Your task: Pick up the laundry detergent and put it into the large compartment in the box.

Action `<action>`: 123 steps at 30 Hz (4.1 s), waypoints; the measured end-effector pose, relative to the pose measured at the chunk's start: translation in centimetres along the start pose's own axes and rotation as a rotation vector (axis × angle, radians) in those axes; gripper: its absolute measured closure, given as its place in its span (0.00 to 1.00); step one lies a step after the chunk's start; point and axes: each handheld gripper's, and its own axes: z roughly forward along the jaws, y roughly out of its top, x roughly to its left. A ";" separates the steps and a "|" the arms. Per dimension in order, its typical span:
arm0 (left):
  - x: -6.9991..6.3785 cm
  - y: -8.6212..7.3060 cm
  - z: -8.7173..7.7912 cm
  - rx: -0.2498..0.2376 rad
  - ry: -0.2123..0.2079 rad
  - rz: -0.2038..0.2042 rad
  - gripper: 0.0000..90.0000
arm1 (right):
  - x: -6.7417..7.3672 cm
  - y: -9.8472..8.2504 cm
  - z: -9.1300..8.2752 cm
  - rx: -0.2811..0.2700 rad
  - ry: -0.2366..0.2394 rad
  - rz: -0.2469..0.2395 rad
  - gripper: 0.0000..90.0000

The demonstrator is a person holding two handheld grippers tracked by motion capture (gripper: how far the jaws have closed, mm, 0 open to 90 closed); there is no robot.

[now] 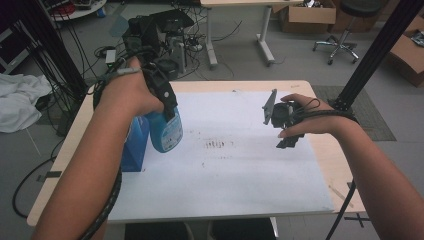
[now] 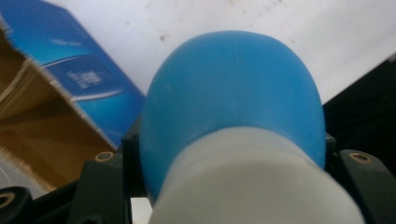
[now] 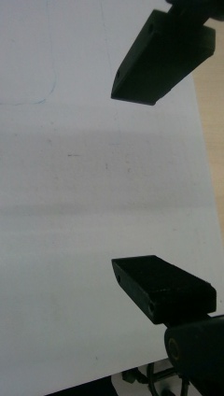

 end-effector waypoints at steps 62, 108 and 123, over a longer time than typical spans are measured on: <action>14.1 -5.9 1.3 0.021 0.007 -0.574 0.44 | -0.3 0.9 0.5 0.013 0.015 -0.017 0.18; 14.8 -5.8 12.8 0.083 -0.051 -0.522 0.44 | -0.4 1.0 1.4 0.003 0.026 -0.015 0.18; 14.6 -5.9 12.8 0.068 -0.041 -0.552 0.43 | -0.3 0.3 1.4 -0.001 0.025 -0.004 0.18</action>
